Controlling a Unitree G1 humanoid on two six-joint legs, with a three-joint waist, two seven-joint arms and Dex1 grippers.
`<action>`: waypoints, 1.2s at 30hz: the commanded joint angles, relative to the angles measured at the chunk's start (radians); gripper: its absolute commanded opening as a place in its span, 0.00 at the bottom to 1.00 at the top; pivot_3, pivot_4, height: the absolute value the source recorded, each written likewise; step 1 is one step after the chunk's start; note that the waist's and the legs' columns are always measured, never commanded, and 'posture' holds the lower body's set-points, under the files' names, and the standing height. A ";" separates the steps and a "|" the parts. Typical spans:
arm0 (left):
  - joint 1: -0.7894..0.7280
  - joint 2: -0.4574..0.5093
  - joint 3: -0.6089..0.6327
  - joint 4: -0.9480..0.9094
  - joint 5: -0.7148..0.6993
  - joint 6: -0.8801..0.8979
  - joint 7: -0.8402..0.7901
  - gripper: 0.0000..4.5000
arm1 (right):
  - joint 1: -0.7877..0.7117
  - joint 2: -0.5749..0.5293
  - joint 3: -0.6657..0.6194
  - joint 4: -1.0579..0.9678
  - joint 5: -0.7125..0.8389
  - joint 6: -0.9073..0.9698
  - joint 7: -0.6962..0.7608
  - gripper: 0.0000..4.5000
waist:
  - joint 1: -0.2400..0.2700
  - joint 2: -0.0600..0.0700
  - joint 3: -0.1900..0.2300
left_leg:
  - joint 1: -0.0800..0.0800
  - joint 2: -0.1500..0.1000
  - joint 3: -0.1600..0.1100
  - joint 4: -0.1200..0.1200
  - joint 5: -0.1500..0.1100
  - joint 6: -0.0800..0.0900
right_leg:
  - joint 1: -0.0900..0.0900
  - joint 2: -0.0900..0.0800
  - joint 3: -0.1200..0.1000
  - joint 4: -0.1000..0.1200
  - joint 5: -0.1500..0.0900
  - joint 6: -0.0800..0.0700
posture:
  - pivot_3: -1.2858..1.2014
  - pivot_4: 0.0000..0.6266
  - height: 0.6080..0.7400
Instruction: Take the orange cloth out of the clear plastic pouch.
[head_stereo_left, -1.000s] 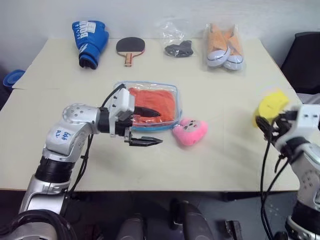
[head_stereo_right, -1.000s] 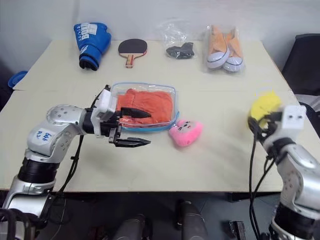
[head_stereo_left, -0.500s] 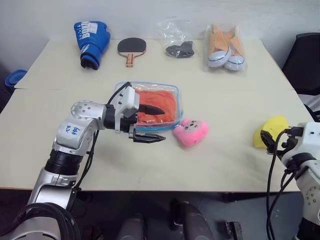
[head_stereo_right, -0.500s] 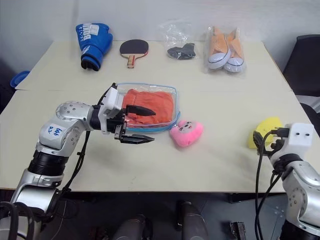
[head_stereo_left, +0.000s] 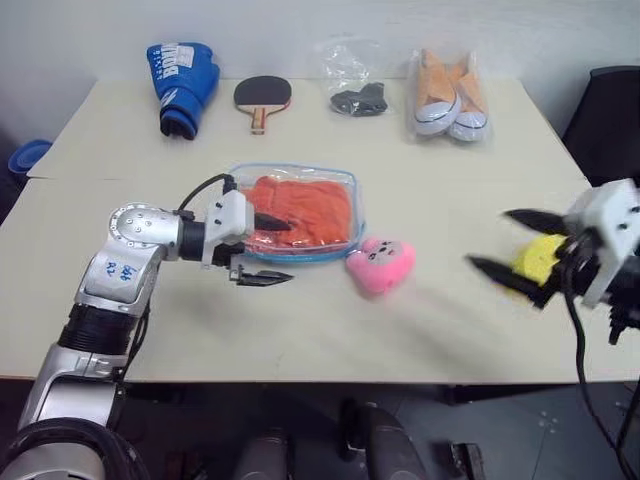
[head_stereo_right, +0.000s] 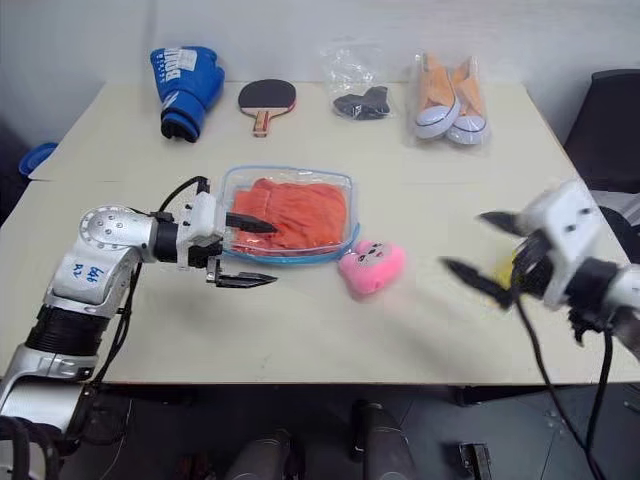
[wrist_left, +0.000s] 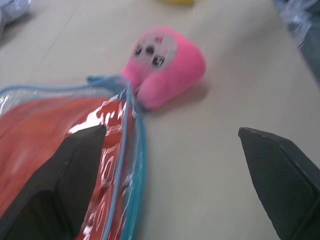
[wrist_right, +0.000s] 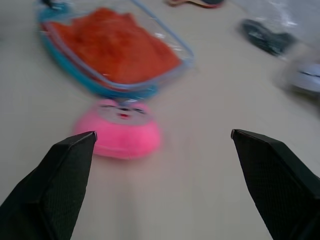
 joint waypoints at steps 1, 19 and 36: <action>-0.038 0.024 0.029 0.049 0.019 -0.056 -0.020 1.00 | -0.008 -0.035 0.028 -0.064 0.074 -0.003 0.042 1.00 | 0.007 0.000 0.000 | 0.000 0.000 0.000 0.000 0.000 0.001 | 0.001 0.000 0.000 -0.001 0.000 0.001 | 0.52 0.24 1.00; -0.254 0.049 -0.028 0.583 0.280 -0.511 0.007 0.96 | 0.024 -0.041 0.053 -0.050 0.060 -0.062 0.041 1.00 | 0.022 -0.001 0.000 | -0.001 -0.003 0.004 0.004 -0.006 0.012 | 0.003 -0.002 -0.002 -0.010 0.008 0.012 | 0.52 0.24 1.00; -0.150 0.081 -0.044 0.449 0.246 -0.577 -0.139 0.10 | 0.051 -0.055 0.039 -0.061 0.050 -0.074 0.057 1.00 | 0.018 -0.001 0.000 | 0.000 -0.001 0.007 0.005 -0.006 0.012 | 0.003 -0.002 0.000 -0.010 0.008 0.012 | 0.52 0.24 1.00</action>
